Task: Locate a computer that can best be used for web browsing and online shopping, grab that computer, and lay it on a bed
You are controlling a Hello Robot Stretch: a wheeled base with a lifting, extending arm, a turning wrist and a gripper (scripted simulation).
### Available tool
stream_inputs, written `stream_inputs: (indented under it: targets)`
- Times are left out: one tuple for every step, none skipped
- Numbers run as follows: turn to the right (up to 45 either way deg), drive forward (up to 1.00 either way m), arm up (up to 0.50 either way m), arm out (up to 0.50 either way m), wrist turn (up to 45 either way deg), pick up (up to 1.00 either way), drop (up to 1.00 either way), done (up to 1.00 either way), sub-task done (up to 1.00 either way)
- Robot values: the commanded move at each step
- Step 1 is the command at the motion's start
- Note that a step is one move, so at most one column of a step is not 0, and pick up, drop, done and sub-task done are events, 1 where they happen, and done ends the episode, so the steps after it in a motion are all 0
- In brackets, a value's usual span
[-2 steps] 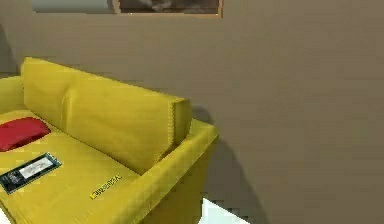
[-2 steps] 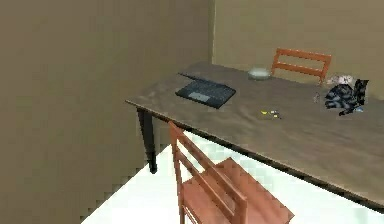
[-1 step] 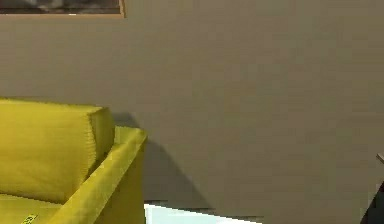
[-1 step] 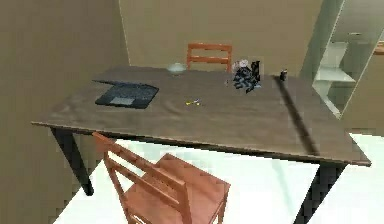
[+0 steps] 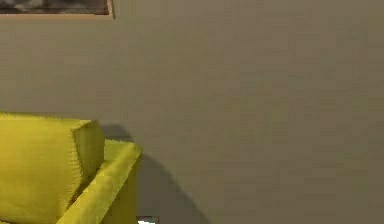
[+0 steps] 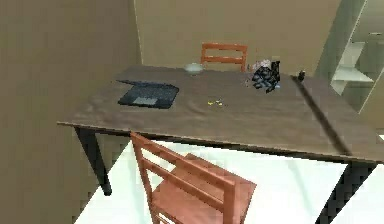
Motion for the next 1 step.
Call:
stream_inputs:
  targets:
    - [45.0,0.0,0.0,0.0,0.0,0.0,0.0,0.0,0.0]
